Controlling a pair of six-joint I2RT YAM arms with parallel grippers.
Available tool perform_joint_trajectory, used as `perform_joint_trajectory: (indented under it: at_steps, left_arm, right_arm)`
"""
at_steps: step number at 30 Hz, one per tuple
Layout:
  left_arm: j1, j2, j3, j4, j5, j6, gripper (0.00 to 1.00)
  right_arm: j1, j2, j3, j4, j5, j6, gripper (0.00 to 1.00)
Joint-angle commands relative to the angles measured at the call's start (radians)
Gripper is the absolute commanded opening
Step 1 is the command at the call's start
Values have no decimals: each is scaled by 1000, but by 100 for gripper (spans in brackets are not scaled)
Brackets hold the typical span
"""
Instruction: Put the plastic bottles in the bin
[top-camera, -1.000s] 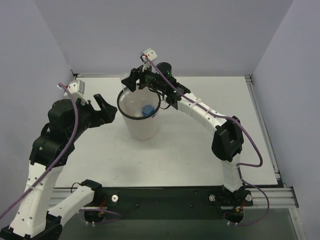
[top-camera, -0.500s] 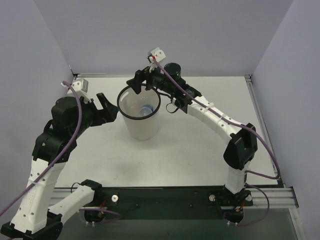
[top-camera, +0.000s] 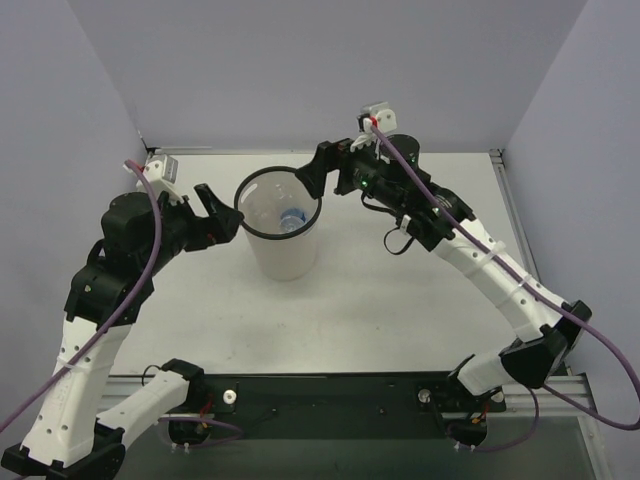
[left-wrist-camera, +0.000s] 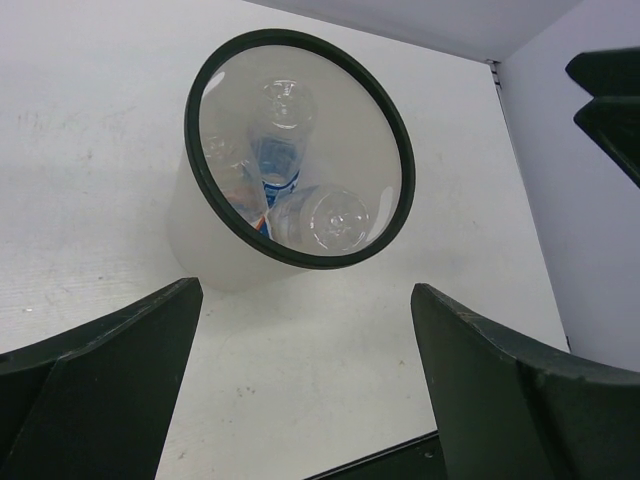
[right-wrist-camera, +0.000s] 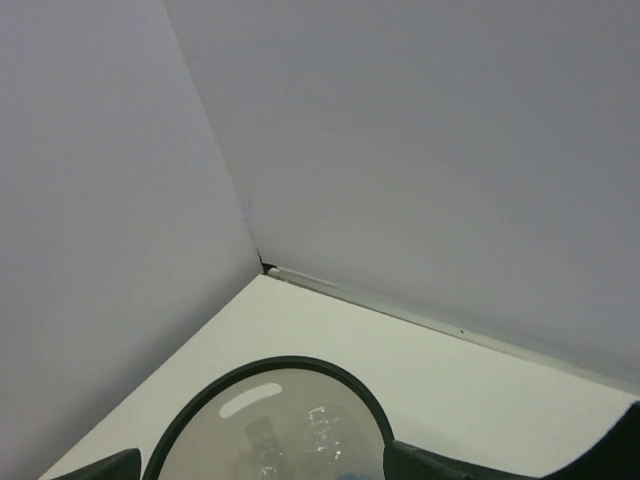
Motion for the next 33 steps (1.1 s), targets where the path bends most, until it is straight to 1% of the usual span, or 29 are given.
perform_joint_trajectory:
  at_steps: [1,3,4,6,7,9,13,16,21,26,33]
  left_arm:
    - [-4,-18,-9,34,59,-35,97]
    - [-4,-26,-18,29,85,-40,97]
    - [-6,-27,-21,23,93,-46,97]
    - [-6,-35,-35,17,107,-55,97]
    - [-6,-38,-41,12,119,-64,97]
    - [-6,-52,-69,12,131,-74,98]
    - [-6,-79,-122,25,159,-98,97]
    - [-6,-99,-158,25,176,-107,98]
    - [-6,-170,-245,43,200,-132,97]
    - [-6,-225,-333,48,193,-143,97]
    - [-6,-259,-377,42,185,-152,97]
  right_arm:
    - [2,-120,-70,-230,144,192,96]
    - [2,-177,-126,-253,161,223,97]
    - [3,-235,-180,-269,172,262,97]
    - [3,-290,-229,-295,218,307,99]
    - [3,-338,-248,-333,227,321,100]
    - [3,-380,-289,-382,259,368,100]
    - [5,-479,-348,-491,296,384,100]
    - [5,-536,-395,-531,337,382,100]
    - [5,-596,-466,-576,385,381,100]
    - [5,-670,-576,-591,419,398,100]
    - [5,-722,-645,-612,422,419,100]
